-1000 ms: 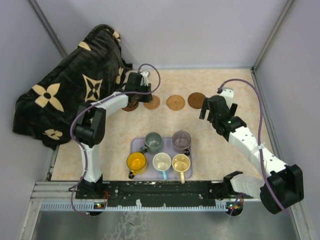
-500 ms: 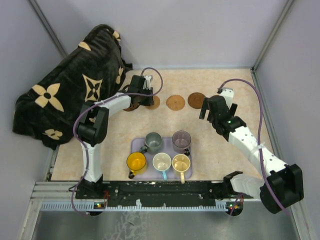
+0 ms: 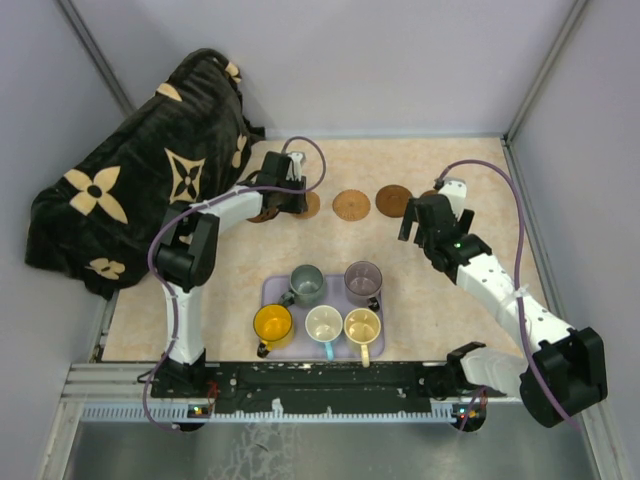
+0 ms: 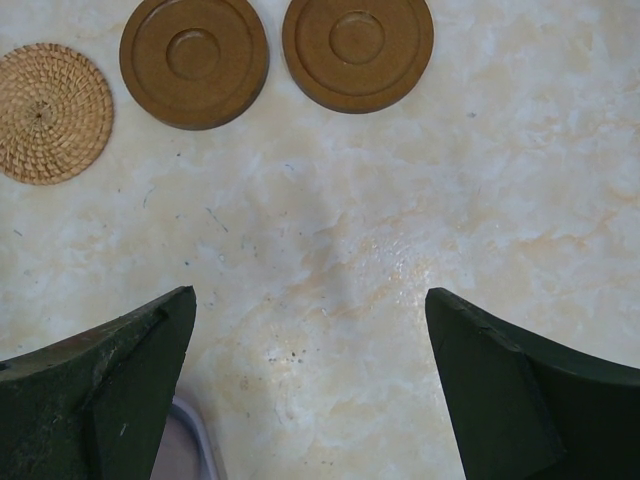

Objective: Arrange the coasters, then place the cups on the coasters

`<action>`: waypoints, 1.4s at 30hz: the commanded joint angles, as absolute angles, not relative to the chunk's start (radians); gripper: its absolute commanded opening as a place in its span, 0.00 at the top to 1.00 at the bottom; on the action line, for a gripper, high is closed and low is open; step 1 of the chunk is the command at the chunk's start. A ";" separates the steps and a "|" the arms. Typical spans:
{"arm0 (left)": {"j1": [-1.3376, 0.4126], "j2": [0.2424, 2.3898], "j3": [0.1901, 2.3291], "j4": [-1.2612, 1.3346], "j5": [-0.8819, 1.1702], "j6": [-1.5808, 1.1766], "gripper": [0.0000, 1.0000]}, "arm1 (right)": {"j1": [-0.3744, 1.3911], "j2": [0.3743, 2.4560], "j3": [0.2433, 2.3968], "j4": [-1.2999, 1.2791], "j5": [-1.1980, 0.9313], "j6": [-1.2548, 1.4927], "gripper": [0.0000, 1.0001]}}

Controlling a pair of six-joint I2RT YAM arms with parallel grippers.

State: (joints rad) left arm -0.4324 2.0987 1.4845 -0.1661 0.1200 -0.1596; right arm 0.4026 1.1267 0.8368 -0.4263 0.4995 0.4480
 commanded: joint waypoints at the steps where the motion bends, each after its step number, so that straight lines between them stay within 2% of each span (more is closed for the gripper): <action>1: -0.441 2.124 1.494 -0.186 0.110 -0.164 0.65 | 0.397 1.102 0.843 -0.383 0.507 0.458 0.01; 16: -0.441 2.142 1.512 -0.205 0.098 -0.155 0.64 | 0.397 1.108 0.841 -0.371 0.504 0.457 0.01; 23: -0.440 2.084 1.502 -0.174 0.132 -0.149 0.63 | 0.397 1.193 0.911 -0.307 0.462 0.428 0.04; 26: -0.441 2.051 1.499 -0.169 0.138 -0.148 0.63 | 0.399 1.250 0.962 -0.274 0.440 0.409 0.15; 29: -0.441 2.009 1.489 -0.161 0.142 -0.139 0.63 | 0.399 1.322 1.010 -0.247 0.406 0.400 0.39; 33: -0.440 1.953 1.461 -0.152 0.139 -0.129 0.62 | 0.409 1.429 1.079 -0.227 0.363 0.393 0.61; 36: -0.439 1.904 1.413 -0.141 0.133 -0.127 0.61 | 0.433 1.525 1.151 -0.234 0.356 0.374 0.71; 39: -0.439 1.840 1.327 -0.118 0.112 -0.136 0.61 | 0.450 1.621 1.235 -0.237 0.351 0.357 0.74; 42: -0.440 1.768 1.224 -0.076 0.097 -0.149 0.61 | 0.455 1.728 1.310 -0.244 0.329 0.352 0.85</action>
State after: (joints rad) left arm -0.4366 1.8488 1.3346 -0.1188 0.1184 -0.1482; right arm 0.4404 1.6363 1.2003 -0.2718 0.3595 0.3794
